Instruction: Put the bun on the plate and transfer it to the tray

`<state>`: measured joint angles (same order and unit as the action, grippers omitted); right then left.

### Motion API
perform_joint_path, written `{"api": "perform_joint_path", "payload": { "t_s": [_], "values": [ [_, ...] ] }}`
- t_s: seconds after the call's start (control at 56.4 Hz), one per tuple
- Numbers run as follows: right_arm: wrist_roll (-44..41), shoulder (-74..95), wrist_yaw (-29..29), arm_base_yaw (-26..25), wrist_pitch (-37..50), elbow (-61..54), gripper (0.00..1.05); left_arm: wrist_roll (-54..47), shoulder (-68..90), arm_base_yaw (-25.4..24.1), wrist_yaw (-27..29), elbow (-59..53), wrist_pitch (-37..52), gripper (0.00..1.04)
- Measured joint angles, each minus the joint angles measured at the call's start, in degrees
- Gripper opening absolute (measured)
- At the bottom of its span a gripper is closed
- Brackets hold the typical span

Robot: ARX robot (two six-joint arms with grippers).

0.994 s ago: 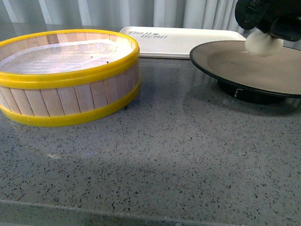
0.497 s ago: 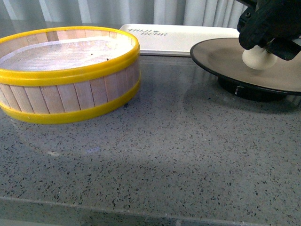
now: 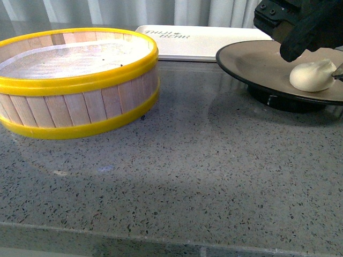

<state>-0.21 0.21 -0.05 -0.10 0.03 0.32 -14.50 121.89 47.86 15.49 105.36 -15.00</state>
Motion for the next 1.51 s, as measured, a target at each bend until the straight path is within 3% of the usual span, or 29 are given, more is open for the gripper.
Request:
{"api": "perform_joint_path", "payload": {
  "t_s": [0.142, 0.55, 0.87, 0.994, 1.136, 1.171, 1.224, 1.26, 1.366, 1.42, 1.508],
  "values": [
    [0.0, 0.0, 0.0, 0.0, 0.0, 0.0, 0.96, 0.0, 0.0, -0.2, -0.1, 0.9, -0.8, 1.0],
    [0.0, 0.0, 0.0, 0.0, 0.0, 0.0, 0.96, 4.2, -9.5, -4.1, -5.3, -2.1, 0.2, 0.98],
    [0.0, 0.0, 0.0, 0.0, 0.0, 0.0, 0.96, 2.2, -40.9, -14.0, -11.5, -29.4, 10.9, 0.98],
    [0.0, 0.0, 0.0, 0.0, 0.0, 0.0, 0.96, 1.8, -56.2, -20.8, -16.5, -44.0, 9.4, 0.98],
    [0.0, 0.0, 0.0, 0.0, 0.0, 0.0, 0.96, 1.0, -65.3, -27.1, -20.7, -52.5, 7.7, 0.98],
    [0.0, 0.0, 0.0, 0.0, 0.0, 0.0, 0.96, 2.1, -67.1, -27.9, -18.3, -54.7, 9.1, 0.96],
    [0.0, 0.0, 0.0, 0.0, 0.0, 0.0, 0.96, 6.0, -71.0, -30.1, -8.1, -61.0, 17.9, 0.85],
    [0.0, 0.0, 0.0, 0.0, 0.0, 0.0, 0.96, 8.9, -73.6, -32.6, -5.5, -65.4, 22.7, 0.78],
    [0.0, 0.0, 0.0, 0.0, 0.0, 0.0, 0.96, 13.1, -81.4, -42.6, -9.7, -78.6, 29.7, 0.52],
    [0.0, 0.0, 0.0, 0.0, 0.0, 0.0, 0.96, 13.6, -83.3, -45.5, -14.1, -82.6, 30.9, 0.39],
    [0.0, 0.0, 0.2, 0.0, 0.0, 0.0, 0.96, 13.8, -85.7, -47.4, -15.3, -87.1, 32.3, 0.19]
  ]
}}
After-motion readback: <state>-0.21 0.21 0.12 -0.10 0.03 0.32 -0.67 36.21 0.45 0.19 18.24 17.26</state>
